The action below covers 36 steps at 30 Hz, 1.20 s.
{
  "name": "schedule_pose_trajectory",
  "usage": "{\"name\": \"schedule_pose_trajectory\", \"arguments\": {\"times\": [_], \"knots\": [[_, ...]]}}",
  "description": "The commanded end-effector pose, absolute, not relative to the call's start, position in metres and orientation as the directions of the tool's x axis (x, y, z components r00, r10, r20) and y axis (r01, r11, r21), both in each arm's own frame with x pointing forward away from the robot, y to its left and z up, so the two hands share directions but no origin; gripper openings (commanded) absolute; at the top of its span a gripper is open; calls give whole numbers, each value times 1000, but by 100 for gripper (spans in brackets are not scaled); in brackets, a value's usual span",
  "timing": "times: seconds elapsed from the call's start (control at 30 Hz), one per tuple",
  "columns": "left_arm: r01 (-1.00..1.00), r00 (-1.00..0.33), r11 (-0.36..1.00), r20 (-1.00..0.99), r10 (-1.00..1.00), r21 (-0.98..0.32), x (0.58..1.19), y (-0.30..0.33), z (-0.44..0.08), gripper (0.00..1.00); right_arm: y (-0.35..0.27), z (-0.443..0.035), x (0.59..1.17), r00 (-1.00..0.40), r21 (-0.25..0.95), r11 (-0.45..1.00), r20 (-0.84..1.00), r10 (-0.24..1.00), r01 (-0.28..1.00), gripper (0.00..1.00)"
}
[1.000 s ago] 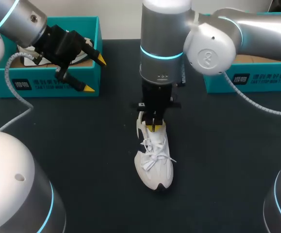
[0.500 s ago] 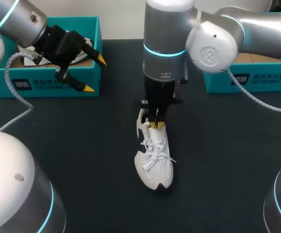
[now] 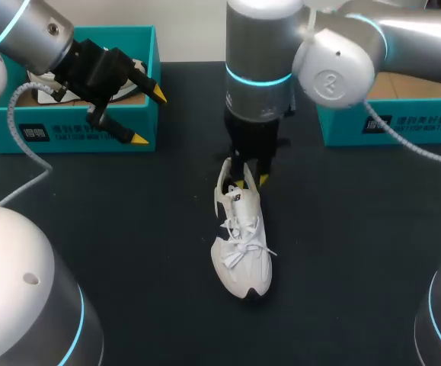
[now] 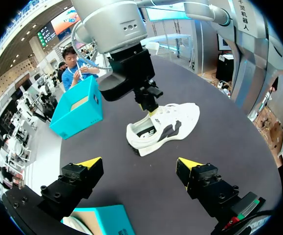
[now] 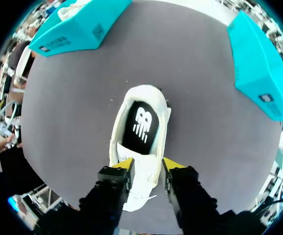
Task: Take the shoe out of the shoebox, open the shoe tongue, remove and reinsert the insole, then place the shoe into the shoebox
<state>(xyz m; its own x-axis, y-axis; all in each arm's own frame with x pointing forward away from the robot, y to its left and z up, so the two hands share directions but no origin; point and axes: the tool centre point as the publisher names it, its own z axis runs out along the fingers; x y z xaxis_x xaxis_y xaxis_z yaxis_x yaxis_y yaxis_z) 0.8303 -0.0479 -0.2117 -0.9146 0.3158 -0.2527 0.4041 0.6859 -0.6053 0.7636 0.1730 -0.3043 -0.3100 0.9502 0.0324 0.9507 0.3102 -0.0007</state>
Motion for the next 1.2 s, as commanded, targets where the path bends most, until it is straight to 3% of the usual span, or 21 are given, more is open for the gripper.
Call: {"name": "schedule_pose_trajectory", "arguments": {"times": [0.03, 0.07, 0.5, 0.57, 0.8, 1.2], "knots": [[404, -914, 687, -253, 316, -604, 830, -48, -212, 100, 176, -282, 771, -758, 135, 767, -117, 641, 628, 82], [404, -914, 687, -253, 316, -604, 830, -48, -212, 100, 176, -282, 771, -758, 135, 767, -117, 641, 628, 100], [404, -914, 687, -253, 316, -604, 830, -48, -212, 100, 176, -282, 771, -758, 135, 767, -117, 641, 628, 100], [404, -914, 687, -253, 316, -604, 830, -48, -212, 100, 182, -289, 776, -835, 44, 841, -101, 541, 539, 100], [404, -914, 687, -253, 316, -604, 830, -48, -212, 100, 187, -300, 804, -930, 9, 935, -106, 352, 353, 100], [404, -914, 687, -253, 316, -604, 830, -48, -212, 100, 193, -338, 834, -961, 12, 970, -135, 243, 243, 100]]}}
